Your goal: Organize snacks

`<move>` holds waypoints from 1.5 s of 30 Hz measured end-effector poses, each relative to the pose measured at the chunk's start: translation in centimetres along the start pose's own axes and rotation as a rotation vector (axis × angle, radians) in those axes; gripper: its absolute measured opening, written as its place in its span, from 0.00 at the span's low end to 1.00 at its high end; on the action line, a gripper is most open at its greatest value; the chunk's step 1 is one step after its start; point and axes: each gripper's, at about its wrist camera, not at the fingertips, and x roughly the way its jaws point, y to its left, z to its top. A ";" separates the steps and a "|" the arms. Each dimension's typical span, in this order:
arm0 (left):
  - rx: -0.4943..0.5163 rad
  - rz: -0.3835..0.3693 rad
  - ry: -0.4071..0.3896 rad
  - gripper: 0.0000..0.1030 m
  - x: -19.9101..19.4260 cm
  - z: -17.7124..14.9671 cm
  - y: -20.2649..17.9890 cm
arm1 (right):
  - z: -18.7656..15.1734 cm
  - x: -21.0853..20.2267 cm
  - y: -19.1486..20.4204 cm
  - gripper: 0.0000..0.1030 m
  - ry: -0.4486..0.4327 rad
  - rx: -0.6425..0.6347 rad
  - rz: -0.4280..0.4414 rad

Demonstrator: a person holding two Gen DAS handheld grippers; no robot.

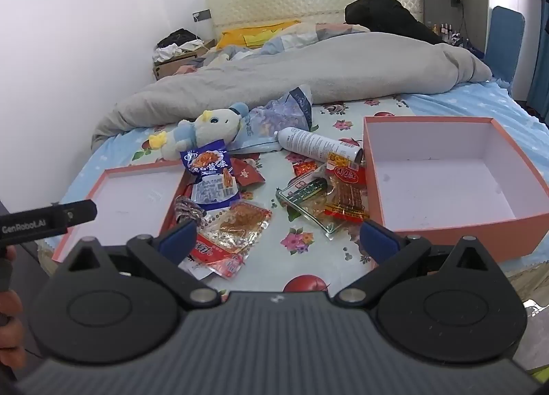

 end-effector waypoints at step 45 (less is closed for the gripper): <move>0.032 -0.053 0.040 1.00 2.9 -1.5 -0.4 | -1.8 1.3 0.1 1.00 0.021 0.026 -0.022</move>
